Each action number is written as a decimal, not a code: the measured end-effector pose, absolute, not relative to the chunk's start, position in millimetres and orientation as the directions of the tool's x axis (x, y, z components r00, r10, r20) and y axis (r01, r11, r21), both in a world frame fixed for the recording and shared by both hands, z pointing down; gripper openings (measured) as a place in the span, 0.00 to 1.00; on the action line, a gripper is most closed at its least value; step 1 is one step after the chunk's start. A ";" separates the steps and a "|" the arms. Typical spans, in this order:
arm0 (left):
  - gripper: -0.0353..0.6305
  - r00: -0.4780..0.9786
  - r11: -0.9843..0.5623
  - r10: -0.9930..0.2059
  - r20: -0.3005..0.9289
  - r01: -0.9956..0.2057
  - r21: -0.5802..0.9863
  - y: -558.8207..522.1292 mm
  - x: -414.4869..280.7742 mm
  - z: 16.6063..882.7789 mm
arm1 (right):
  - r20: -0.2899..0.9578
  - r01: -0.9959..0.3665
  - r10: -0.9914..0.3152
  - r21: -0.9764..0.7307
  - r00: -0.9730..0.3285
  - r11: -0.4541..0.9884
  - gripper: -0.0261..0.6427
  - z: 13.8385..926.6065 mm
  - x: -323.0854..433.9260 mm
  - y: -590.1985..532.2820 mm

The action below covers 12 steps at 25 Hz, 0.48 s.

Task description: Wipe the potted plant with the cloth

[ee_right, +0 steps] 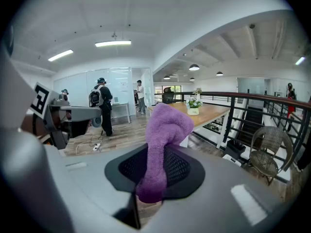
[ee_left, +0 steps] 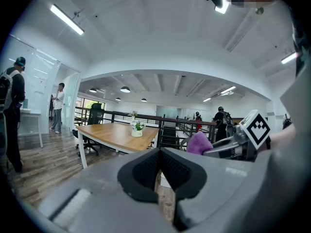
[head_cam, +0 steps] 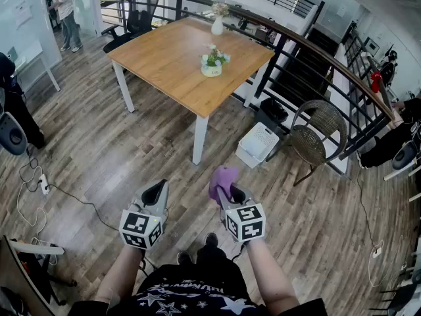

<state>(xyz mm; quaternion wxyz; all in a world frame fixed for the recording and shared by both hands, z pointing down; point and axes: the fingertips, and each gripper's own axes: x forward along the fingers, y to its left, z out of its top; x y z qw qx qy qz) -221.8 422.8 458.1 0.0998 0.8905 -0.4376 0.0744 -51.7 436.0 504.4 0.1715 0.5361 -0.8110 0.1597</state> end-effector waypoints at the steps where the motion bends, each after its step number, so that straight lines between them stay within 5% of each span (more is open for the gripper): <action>1: 0.06 0.604 -0.595 -0.765 0.221 -0.795 0.113 423.0 -223.5 458.5 | 0.453 -0.921 -0.811 -0.071 -0.371 0.382 0.16 504.6 -53.4 436.8; 12: 0.06 0.576 -0.561 -0.786 0.225 -0.817 0.132 425.9 -247.9 461.4 | 0.465 -0.917 -0.800 -0.069 -0.378 0.393 0.16 503.2 -61.4 439.8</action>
